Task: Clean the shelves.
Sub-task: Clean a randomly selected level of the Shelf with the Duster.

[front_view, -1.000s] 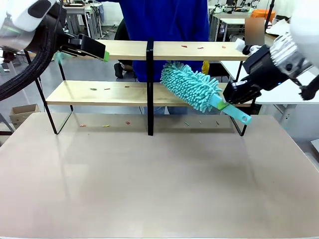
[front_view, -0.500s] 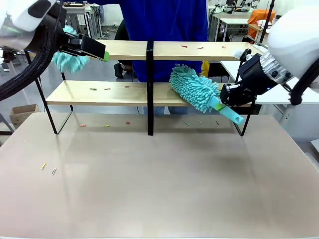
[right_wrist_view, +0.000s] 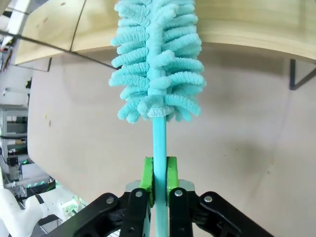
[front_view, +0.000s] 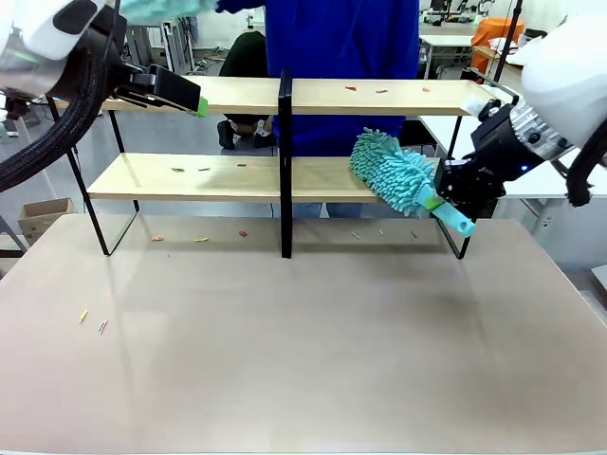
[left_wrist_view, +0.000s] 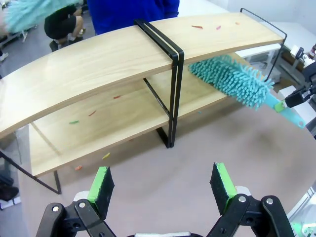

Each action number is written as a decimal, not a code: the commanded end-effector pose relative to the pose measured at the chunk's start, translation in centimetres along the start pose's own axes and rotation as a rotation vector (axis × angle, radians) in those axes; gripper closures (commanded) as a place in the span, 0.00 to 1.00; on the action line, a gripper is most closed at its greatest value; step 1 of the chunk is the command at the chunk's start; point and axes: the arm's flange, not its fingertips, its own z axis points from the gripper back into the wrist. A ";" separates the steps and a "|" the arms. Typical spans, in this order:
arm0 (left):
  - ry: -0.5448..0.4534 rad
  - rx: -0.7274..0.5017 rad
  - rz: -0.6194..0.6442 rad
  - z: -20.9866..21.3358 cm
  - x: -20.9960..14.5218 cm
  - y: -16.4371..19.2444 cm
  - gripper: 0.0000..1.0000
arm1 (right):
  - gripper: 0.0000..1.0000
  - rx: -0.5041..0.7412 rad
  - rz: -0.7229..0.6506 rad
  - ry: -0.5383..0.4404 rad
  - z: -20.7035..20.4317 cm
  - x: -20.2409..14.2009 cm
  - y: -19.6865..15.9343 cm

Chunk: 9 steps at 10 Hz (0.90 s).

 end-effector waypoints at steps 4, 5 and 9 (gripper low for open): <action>-0.003 0.001 0.000 0.1 -0.1 0.0 0.00 | 0.88 -0.441 -0.249 -0.124 2.4 -1.6 -0.7; -0.003 0.001 0.000 0.1 -0.1 0.0 0.00 | 0.88 -0.492 -0.243 -0.189 2.9 -2.1 -0.2; -0.003 0.001 0.000 0.1 -0.1 0.0 0.00 | 0.88 -0.275 -0.007 -0.163 3.1 -3.0 1.5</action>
